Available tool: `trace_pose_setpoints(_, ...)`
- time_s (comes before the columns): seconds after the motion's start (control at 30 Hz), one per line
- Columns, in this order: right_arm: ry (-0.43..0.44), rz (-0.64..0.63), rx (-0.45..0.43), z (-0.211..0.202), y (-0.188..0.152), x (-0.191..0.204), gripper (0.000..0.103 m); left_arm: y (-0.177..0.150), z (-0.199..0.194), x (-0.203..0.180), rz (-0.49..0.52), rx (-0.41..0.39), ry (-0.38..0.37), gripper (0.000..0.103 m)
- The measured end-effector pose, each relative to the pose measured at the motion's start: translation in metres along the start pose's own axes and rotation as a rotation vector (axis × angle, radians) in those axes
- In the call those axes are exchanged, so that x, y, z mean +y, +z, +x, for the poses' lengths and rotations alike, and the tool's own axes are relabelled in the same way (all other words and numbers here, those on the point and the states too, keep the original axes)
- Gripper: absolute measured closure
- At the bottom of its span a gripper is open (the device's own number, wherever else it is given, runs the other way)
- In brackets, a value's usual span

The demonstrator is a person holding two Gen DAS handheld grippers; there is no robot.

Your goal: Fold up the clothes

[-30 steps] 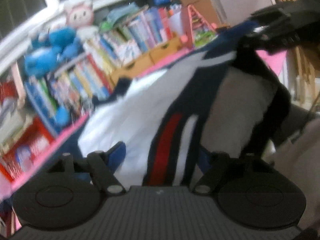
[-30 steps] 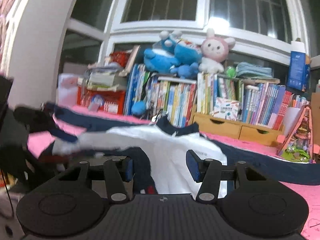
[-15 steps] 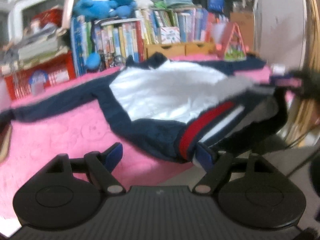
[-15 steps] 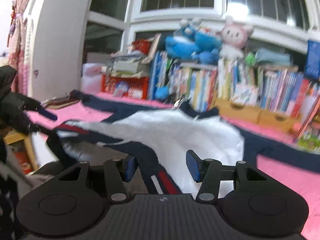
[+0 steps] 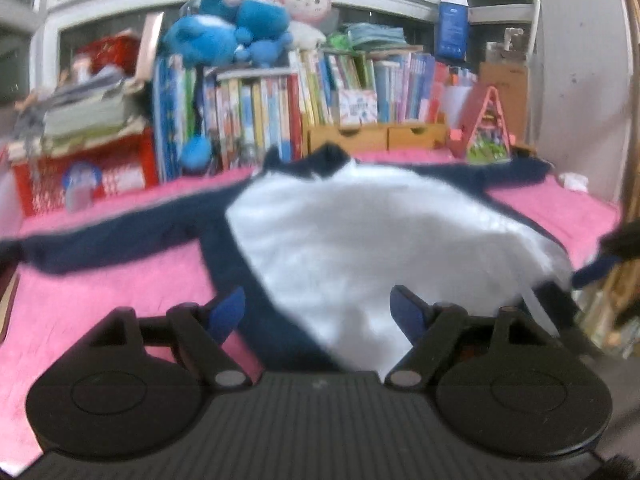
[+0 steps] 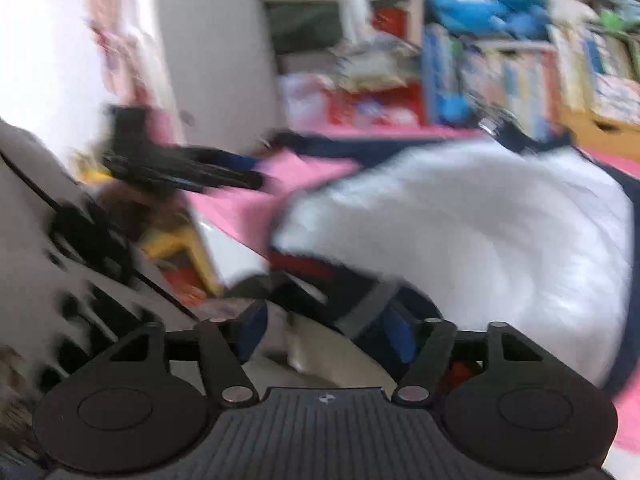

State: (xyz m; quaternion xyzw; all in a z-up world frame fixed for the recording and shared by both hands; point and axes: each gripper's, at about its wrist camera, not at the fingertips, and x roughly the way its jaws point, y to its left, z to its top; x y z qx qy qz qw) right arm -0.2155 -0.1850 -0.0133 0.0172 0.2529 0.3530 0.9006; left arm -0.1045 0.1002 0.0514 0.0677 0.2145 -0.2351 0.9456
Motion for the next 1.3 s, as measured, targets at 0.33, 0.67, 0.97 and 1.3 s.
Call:
trace_pose_setpoints(0.33, -0.355, -0.095, -0.039, 0.077, -0.007, -0.018, 0.03, -0.044, 0.028, -0.006, 0.078, 0.122, 0.034, 0.02)
trace_pose_setpoints(0.67, -0.442, -0.129, 0.013, 0.017, -0.019, -0.017, 0.026, -0.039, -0.026, 0.026, -0.021, 0.109, 0.049, 0.019)
trace_pose_setpoints(0.97, -0.521, 0.04, -0.117, 0.068, 0.017, -0.022, 0.025, -0.002, 0.068, -0.018, 0.017, 0.078, 0.044, 0.047)
trace_pose_setpoints(1.3, -0.87, 0.292, 0.103, 0.028, 0.005, -0.141, 0.012, -0.026, 0.059, 0.063, -0.096, 0.198, 0.184, 0.034)
